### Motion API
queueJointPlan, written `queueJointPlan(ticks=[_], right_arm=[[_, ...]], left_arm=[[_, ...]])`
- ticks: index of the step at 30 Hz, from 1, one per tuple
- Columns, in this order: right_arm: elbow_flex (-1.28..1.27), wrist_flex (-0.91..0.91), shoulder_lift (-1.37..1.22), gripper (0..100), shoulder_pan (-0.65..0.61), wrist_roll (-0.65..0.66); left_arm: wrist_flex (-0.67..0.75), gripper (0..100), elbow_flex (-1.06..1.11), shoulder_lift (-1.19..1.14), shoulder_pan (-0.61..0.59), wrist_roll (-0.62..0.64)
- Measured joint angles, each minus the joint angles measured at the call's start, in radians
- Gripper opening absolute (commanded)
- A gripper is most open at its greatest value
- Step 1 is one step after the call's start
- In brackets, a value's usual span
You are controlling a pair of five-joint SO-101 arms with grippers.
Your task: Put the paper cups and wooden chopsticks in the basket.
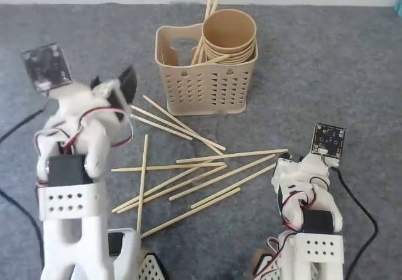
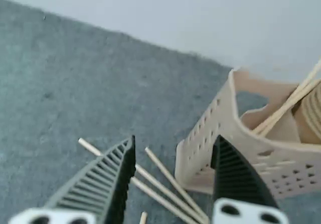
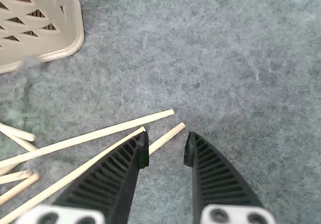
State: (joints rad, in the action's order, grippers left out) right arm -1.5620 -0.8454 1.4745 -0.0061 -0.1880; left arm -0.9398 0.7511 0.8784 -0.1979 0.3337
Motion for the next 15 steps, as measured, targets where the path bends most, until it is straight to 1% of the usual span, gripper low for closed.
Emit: queueJointPlan(ticks=[2,4,6,8,10,12,15], right_arm=[[0.0,0.0,0.0,12.9,0.0,0.0],[0.0,0.0,0.0,12.9,0.0,0.0],[0.0,0.0,0.0,12.9,0.0,0.0],[0.0,0.0,0.0,12.9,0.0,0.0],[0.0,0.0,0.0,12.9,0.0,0.0],[0.0,0.0,0.0,12.9,0.0,0.0],[0.0,0.0,0.0,12.9,0.0,0.0]], left_arm=[[0.002,19,0.072,-0.003,-0.023,0.0],[0.048,13,0.144,-0.028,-0.057,0.02],[0.106,10,0.181,-0.092,-0.084,0.052],[0.137,10,0.178,-0.175,-0.101,0.066],[0.146,12,0.152,-0.285,-0.107,0.074],[0.149,15,0.095,-0.411,-0.106,0.075],[0.15,18,-0.031,-0.609,-0.106,0.124]])
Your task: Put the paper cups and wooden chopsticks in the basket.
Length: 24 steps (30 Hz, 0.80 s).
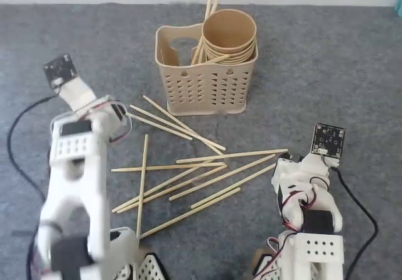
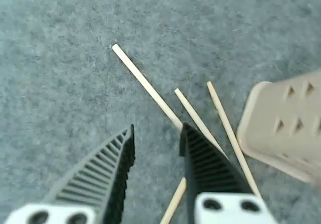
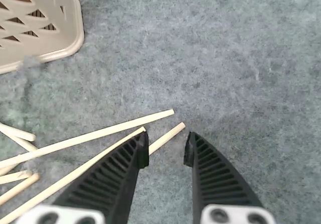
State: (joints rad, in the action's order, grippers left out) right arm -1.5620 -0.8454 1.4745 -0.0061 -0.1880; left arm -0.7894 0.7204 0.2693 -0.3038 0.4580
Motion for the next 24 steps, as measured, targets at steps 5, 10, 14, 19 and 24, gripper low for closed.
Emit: queueJointPlan(ticks=[5,10,14,19,24], right_arm=[[0.0,0.0,0.0,12.9,0.0,0.0],[0.0,0.0,0.0,12.9,0.0,0.0],[0.0,0.0,0.0,12.9,0.0,0.0],[0.0,0.0,0.0,12.9,0.0,0.0],[0.0,0.0,0.0,12.9,0.0,0.0]], left_arm=[[-0.107,18,-0.273,-0.328,0.0,0.075],[-0.244,18,-0.562,-0.609,-0.002,0.14],[-0.316,18,-0.749,-0.778,-0.002,0.181],[-0.379,14,-0.918,-0.928,0.0,0.224],[-0.465,1,-1.059,-1.01,0.006,0.229]])
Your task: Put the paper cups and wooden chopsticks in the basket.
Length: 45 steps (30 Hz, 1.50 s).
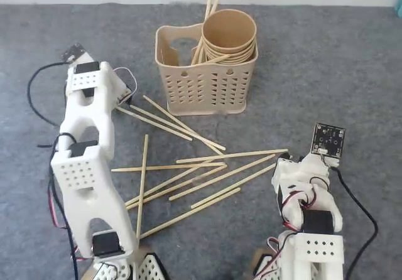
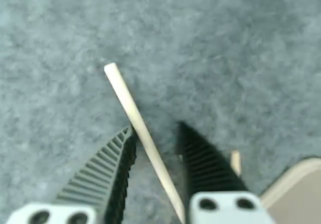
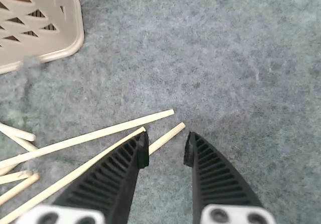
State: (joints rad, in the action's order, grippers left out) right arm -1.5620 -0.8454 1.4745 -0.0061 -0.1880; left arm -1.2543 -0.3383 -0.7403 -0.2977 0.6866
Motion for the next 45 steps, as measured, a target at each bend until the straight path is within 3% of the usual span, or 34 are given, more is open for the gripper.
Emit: queueJointPlan(ticks=[13,17,21,29,34,39,45], right_arm=[[0.0,-0.003,0.0,12.9,0.0,0.0],[0.031,-0.114,0.0,12.9,-0.011,0.002],[0.086,-0.227,0.0,12.9,-0.12,0.14],[0.098,-0.238,0.0,12.9,-0.336,0.347],[0.103,-0.238,0.0,12.9,-0.525,0.439],[0.199,-0.238,-0.014,12.9,-0.658,0.446],[0.422,-0.238,-0.302,13.3,-0.746,0.425]], left_arm=[[-0.226,1,-0.063,0.008,-0.003,0.0],[-0.269,1,-0.063,0.13,-0.009,0.0],[-0.281,1,-0.063,0.287,-0.031,-0.008],[-0.29,1,-0.063,0.519,-0.1,-0.092],[-0.29,1,-0.063,0.618,-0.21,-0.166],[-0.275,1,-0.063,0.71,-0.385,-0.255],[-0.213,1,-0.063,0.755,-0.631,-0.315]])
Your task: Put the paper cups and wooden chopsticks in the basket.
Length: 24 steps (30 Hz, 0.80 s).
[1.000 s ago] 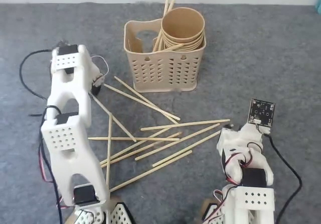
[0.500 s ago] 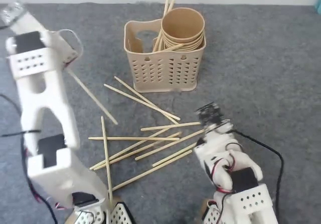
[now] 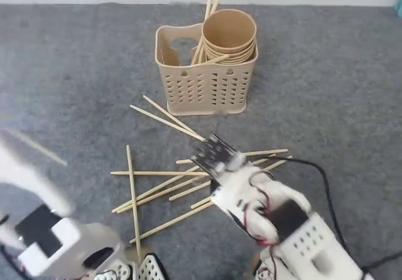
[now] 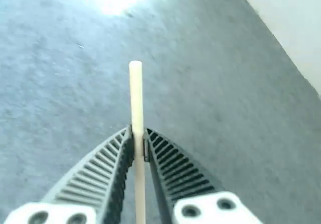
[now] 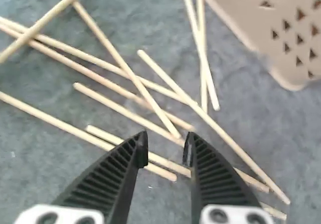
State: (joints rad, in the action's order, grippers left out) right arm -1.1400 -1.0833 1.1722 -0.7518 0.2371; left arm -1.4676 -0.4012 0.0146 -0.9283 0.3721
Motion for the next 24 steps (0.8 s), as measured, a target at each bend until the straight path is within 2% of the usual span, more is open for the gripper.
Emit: queueJointPlan(ticks=[4,12,16,24], right_arm=[[0.172,0.04,-0.27,13.5,-0.06,-0.021],[0.404,0.229,-0.845,15.6,-0.147,-0.026],[0.557,0.233,-1.108,24.1,-0.152,-0.026],[0.872,0.11,-1.433,23.5,-0.17,-0.026]], left_arm=[[0.035,1,0.006,0.003,-0.101,-0.017],[0.255,1,0.115,0.003,-0.269,-0.017],[0.367,1,0.201,0.003,-0.301,-0.041],[0.539,1,0.342,0.003,-0.301,-0.044]])
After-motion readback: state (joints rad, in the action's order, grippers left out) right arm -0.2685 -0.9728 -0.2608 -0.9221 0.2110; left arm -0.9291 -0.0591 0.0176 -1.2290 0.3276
